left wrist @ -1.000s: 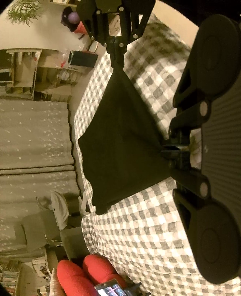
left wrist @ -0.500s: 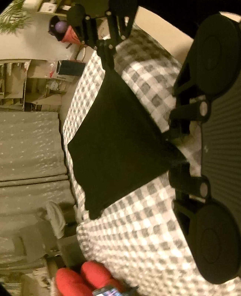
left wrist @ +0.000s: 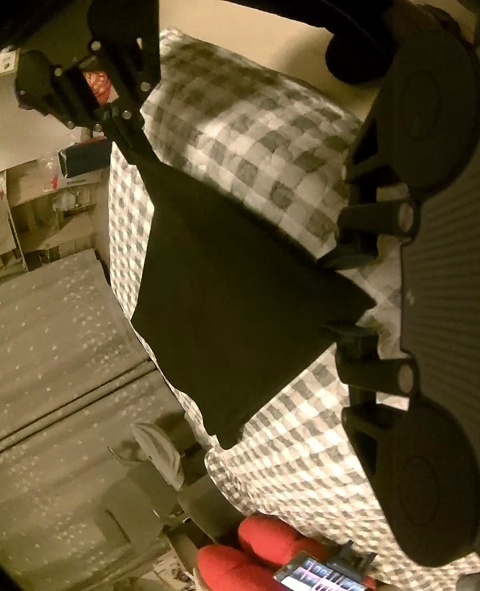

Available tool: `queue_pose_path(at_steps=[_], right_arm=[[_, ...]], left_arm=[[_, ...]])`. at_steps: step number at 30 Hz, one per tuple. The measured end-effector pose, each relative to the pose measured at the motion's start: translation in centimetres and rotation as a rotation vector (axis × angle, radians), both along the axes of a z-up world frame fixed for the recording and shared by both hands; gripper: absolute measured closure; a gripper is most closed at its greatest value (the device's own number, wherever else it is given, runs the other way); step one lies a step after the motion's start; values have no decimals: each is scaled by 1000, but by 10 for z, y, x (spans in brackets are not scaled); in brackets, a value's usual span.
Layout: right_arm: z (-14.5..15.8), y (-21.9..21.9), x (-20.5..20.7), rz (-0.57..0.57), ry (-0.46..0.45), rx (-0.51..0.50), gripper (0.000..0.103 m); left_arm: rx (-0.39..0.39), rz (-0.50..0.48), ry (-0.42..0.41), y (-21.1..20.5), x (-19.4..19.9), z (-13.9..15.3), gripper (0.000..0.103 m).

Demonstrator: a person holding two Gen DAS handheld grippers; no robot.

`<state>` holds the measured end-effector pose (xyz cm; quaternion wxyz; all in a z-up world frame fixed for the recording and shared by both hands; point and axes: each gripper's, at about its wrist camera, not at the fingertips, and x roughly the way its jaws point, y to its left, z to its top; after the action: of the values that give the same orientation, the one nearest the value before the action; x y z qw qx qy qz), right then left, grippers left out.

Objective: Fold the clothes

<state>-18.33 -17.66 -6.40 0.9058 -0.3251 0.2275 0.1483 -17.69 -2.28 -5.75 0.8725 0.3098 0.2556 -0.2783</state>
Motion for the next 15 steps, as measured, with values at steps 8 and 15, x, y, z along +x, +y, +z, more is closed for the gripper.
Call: queue_pose_path(at_steps=[8,15], right_arm=[[1,0,0,-2,3,3,100],[3,0,-6,4,-27,6,100]], left_arm=[[57,14,-40,-2,0,-3,95],[-110,83,-40,16,10,20,98]])
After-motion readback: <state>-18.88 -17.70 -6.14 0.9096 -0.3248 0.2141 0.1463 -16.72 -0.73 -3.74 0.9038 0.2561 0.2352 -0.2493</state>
